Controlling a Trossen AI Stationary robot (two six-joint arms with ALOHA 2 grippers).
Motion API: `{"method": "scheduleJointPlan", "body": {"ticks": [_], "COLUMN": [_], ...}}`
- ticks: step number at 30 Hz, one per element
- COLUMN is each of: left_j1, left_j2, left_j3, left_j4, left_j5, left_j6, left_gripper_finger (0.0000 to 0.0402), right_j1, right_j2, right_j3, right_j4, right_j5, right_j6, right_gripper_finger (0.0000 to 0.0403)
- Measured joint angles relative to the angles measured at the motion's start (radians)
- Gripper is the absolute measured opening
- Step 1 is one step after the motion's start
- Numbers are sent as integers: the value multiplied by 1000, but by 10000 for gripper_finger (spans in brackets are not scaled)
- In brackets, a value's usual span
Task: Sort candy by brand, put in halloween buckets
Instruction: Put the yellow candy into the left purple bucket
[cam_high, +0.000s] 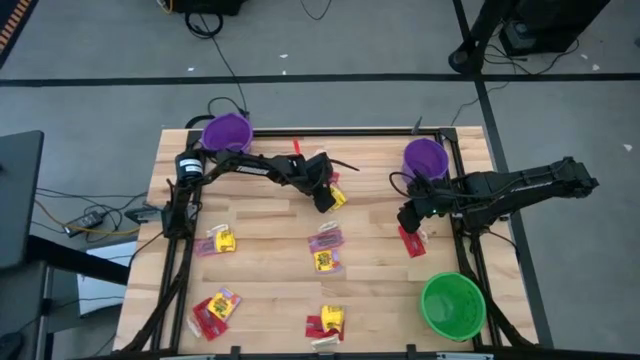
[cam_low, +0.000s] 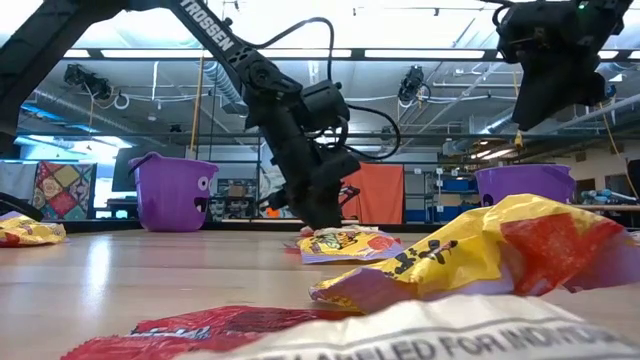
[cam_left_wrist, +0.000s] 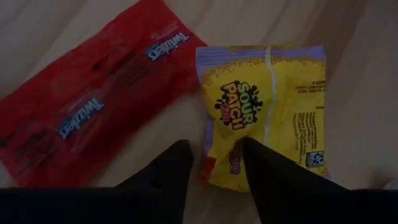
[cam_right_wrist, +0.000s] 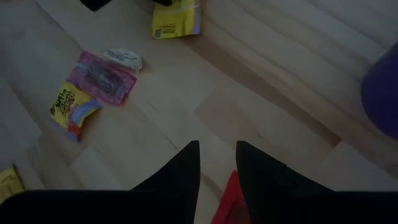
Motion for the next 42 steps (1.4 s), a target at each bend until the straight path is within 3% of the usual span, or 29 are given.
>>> {"method": "scheduleJointPlan", "body": {"ticks": [7,13,19,24,29,33,37,42], "left_j1": [-5,-10,-8,25,109,196,267,364], "left_j2": [-4,-74,-248,-405,-524,-588,-641,-688], "left_j3": [0,-6,-5,-4,-4,-4,-4,-4], "left_j4": [0,-113,-296,-405,-533,-628,-685,-736], "left_j5": [53,109,27,-32,-105,-163,-209,-296], "left_j6": [19,14,78,176,214,231,238,217], "left_gripper_finger": [16,10,3,3,3,3,3,3], "right_j1": [0,0,1,1,-2,-2,5,34], "right_j2": [0,0,1,16,61,128,207,289], "right_j3": [0,0,-1,-57,-139,-178,-183,-183], "right_j4": [13,29,51,217,427,551,605,653], "right_j5": [-7,13,40,38,29,-85,-136,-123], "right_j6": [23,23,18,15,19,41,48,72], "right_gripper_finger": [117,117,117,117,117,116,116,116]}}
